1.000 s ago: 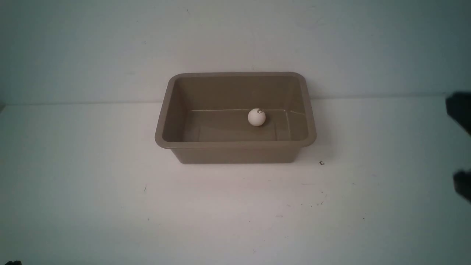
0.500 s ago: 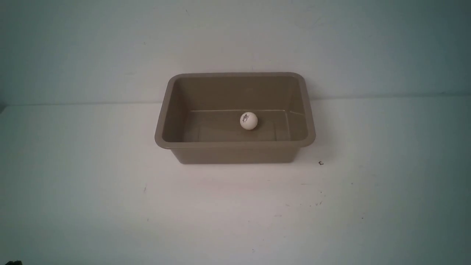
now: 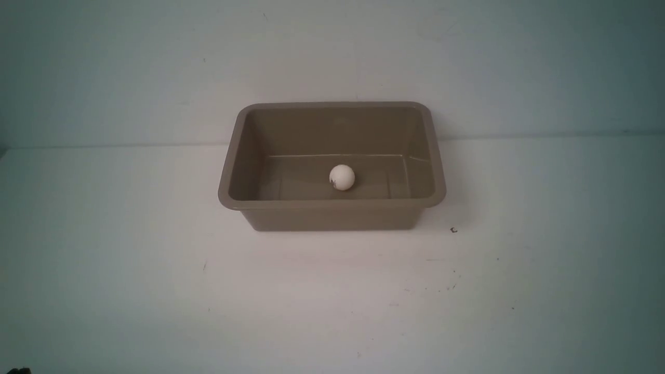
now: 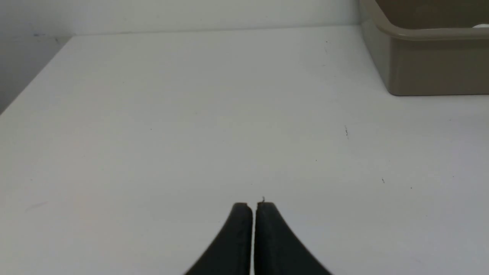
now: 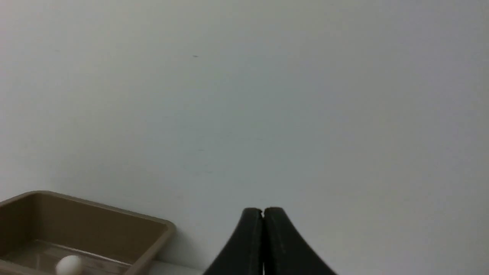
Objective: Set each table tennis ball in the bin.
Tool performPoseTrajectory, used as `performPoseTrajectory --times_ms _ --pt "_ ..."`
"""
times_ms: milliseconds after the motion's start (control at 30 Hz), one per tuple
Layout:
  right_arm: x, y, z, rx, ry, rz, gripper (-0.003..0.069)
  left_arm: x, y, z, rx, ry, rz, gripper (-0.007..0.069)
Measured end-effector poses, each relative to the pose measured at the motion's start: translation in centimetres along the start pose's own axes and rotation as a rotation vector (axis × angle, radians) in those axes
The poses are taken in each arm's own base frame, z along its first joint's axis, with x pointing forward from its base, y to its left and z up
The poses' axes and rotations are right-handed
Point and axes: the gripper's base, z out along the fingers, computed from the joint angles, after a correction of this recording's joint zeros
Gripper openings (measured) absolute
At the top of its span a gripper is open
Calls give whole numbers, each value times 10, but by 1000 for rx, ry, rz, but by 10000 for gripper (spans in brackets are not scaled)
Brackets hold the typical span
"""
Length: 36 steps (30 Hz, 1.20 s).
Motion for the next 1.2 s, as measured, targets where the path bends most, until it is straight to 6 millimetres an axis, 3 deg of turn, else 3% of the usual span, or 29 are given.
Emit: performPoseTrajectory --times_ms 233,400,533,833,1033,1200 --pt "13 -2 -8 340 146 314 -18 0 0 0 0 0 0 -4" --pt "36 1 -11 454 292 439 -18 0 0 0 0 0 0 -4" --pt "66 7 -6 443 359 490 -18 0 0 0 0 0 0 -4" --pt "116 21 5 337 313 511 -18 0 0 0 0 0 0 -4" --pt "128 24 4 325 343 494 -18 0 0 0 0 0 0 -4" --pt "130 26 4 282 394 367 -18 0 0 0 0 1 0 -4"
